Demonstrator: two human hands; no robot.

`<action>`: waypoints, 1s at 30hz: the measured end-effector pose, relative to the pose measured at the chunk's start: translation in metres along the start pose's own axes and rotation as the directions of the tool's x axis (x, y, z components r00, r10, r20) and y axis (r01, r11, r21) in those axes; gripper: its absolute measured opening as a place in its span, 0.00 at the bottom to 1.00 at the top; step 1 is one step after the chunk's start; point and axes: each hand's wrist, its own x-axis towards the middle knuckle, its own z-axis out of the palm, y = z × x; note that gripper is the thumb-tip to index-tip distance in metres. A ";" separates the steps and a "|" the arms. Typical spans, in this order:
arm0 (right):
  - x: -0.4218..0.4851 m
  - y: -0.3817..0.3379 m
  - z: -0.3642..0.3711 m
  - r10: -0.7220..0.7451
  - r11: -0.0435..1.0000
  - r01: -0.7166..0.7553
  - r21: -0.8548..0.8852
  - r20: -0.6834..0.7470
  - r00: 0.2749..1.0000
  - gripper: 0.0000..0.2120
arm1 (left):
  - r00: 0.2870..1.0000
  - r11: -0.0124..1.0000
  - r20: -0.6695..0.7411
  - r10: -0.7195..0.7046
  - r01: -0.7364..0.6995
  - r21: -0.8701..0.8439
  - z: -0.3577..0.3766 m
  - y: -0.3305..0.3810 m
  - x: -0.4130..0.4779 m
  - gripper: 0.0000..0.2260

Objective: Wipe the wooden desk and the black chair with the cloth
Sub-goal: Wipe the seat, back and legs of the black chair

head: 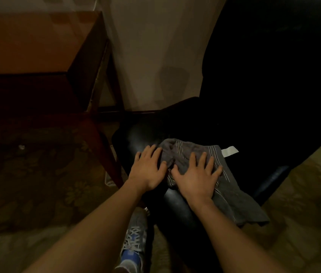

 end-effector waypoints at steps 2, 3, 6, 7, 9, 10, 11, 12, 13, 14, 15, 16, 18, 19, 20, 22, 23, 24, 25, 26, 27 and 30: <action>0.003 0.005 -0.001 -0.006 1.000 0.007 -0.002 0.021 1.000 0.42 | 1.000 1.000 -0.026 0.000 -0.001 -0.012 0.004 0.003 -0.005 0.29; 0.005 0.006 -0.001 -0.010 1.000 0.010 -0.004 0.038 0.999 0.42 | 0.999 1.000 -0.035 0.004 -0.004 -0.003 0.004 0.005 -0.008 0.30; 0.007 0.012 -0.004 -0.023 1.000 0.023 0.006 0.079 0.997 0.42 | 0.999 1.000 -0.049 0.009 -0.008 0.028 0.001 0.009 -0.014 0.30; 0.008 0.014 -0.007 -0.028 1.000 0.028 0.009 0.089 0.996 0.42 | 0.998 1.000 -0.057 0.006 -0.004 0.023 0.000 0.012 -0.016 0.31; 0.010 0.016 -0.009 -0.036 0.999 0.035 0.015 0.109 0.993 0.42 | 0.997 1.000 -0.072 -0.007 0.007 -0.004 0.002 0.016 -0.021 0.31; 0.010 0.016 -0.009 -0.036 0.999 0.034 0.012 0.119 0.992 0.42 | 0.998 1.000 -0.070 -0.007 0.006 -0.011 0.003 0.018 -0.023 0.31; 0.011 0.016 -0.009 -0.033 0.999 0.032 0.010 0.127 0.991 0.42 | 0.998 1.000 -0.067 -0.007 0.006 -0.021 0.003 0.019 -0.025 0.32; 0.012 0.013 -0.008 -0.035 0.999 0.034 0.009 0.127 0.991 0.42 | 0.998 0.999 -0.065 -0.006 0.004 -0.039 0.003 0.017 -0.026 0.32; 0.014 0.011 -0.008 -0.030 1.000 0.029 0.008 0.125 0.992 0.43 | 0.998 0.998 -0.060 0.004 -0.008 -0.061 0.002 0.017 -0.028 0.32; 0.016 0.009 -0.008 -0.028 1.000 0.028 0.005 0.125 0.992 0.43 | 0.998 0.996 -0.058 0.018 -0.023 -0.081 0.001 0.016 -0.028 0.32; 0.019 0.004 -0.007 -0.035 0.999 0.034 0.005 0.128 0.991 0.43 | 0.998 0.995 -0.055 0.030 -0.035 -0.091 -0.001 0.014 -0.030 0.32; 0.021 0.000 -0.006 -0.042 0.999 0.042 0.007 0.131 0.990 0.43 | 0.998 0.994 -0.046 0.041 -0.045 -0.096 -0.003 0.014 -0.031 0.32; 0.028 -0.009 -0.007 -0.078 0.997 0.076 0.019 0.135 0.988 0.42 | 0.999 0.994 -0.032 0.041 -0.044 -0.099 -0.007 0.017 -0.035 0.32; 0.032 -0.014 -0.006 -0.108 0.994 0.105 0.027 0.137 0.985 0.42 | 0.999 0.993 -0.030 0.034 -0.037 -0.108 -0.008 0.017 -0.036 0.32; 0.036 -0.018 -0.006 -0.144 0.989 0.141 0.033 0.140 0.980 0.41 | 0.999 0.992 -0.036 0.030 -0.034 -0.124 -0.009 0.018 -0.038 0.31; 0.041 -0.021 -0.005 -0.220 0.975 0.220 0.019 0.143 0.965 0.39 | 0.998 0.988 -0.052 0.035 -0.043 -0.147 -0.011 0.018 -0.041 0.28; 0.042 -0.020 -0.005 -0.254 0.967 0.256 0.005 0.143 0.957 0.38 | 0.998 0.988 -0.057 0.034 -0.042 -0.149 -0.011 0.018 -0.042 0.27; 0.042 -0.017 -0.004 -0.280 0.959 0.283 -0.001 0.144 0.949 0.37 | 0.998 0.989 -0.056 0.035 -0.042 -0.145 -0.010 0.019 -0.042 0.25; 0.041 -0.013 -0.004 -0.302 0.952 0.306 -0.005 0.144 0.942 0.37 | 0.998 0.989 -0.054 0.040 -0.047 -0.137 -0.010 0.020 -0.042 0.24; 0.039 -0.008 -0.005 -0.327 0.943 0.332 -0.013 0.146 0.934 0.36 | 0.998 0.990 -0.052 0.041 -0.048 -0.135 -0.010 0.022 -0.042 0.23; 0.037 -0.004 -0.005 -0.352 0.933 0.359 -0.023 0.147 0.925 0.35 | 0.998 0.988 -0.045 0.044 -0.050 -0.144 -0.009 0.022 -0.041 0.21; 0.031 0.009 -0.008 -0.407 0.907 0.419 -0.050 0.161 0.899 0.35 | 0.999 0.979 -0.015 0.049 -0.051 -0.195 -0.015 0.023 -0.038 0.16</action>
